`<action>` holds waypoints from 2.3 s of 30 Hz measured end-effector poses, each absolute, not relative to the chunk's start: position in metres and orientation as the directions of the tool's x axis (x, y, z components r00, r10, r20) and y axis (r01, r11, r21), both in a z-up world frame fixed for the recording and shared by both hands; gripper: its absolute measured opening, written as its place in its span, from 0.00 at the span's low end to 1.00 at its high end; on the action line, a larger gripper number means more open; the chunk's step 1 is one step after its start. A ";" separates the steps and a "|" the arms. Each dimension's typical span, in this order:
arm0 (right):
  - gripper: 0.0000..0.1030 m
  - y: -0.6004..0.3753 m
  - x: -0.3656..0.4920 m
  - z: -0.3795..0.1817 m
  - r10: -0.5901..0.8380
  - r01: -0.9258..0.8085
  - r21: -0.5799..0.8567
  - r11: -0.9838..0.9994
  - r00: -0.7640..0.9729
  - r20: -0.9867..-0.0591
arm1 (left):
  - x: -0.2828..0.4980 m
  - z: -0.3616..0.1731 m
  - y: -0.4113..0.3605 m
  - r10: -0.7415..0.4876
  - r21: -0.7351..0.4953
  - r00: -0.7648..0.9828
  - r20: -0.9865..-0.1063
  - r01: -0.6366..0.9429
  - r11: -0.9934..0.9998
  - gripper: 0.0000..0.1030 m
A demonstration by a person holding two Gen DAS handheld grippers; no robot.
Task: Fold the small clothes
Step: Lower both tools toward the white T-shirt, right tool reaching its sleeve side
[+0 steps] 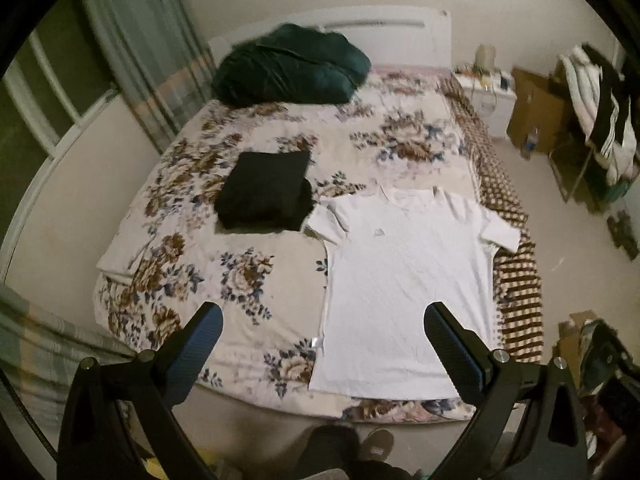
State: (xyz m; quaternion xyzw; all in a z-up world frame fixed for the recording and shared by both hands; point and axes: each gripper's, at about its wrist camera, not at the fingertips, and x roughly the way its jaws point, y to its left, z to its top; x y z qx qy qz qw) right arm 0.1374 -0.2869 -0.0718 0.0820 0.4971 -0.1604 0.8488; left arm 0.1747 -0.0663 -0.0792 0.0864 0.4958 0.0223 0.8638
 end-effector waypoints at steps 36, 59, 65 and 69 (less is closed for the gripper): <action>0.95 -0.620 0.459 -0.685 0.143 0.753 0.627 0.201 0.611 -0.779 | 0.507 -0.515 -0.211 0.191 0.208 0.199 -0.961 0.069 0.976 1.00; 0.61 -0.622 0.489 -0.681 0.183 0.727 0.632 0.267 0.606 -0.774 | 0.512 -0.525 -0.183 0.168 0.176 0.195 -0.966 0.025 0.984 1.00; 0.12 -0.607 0.492 -0.667 0.111 0.722 0.607 0.333 0.609 -0.785 | 0.510 -0.522 -0.163 0.163 0.166 0.194 -0.967 -0.004 0.986 1.00; 0.10 -0.590 0.501 -0.635 0.013 0.725 0.537 0.431 0.590 -0.808 | 0.509 -0.520 -0.149 0.157 0.154 0.194 -0.968 -0.028 0.988 1.00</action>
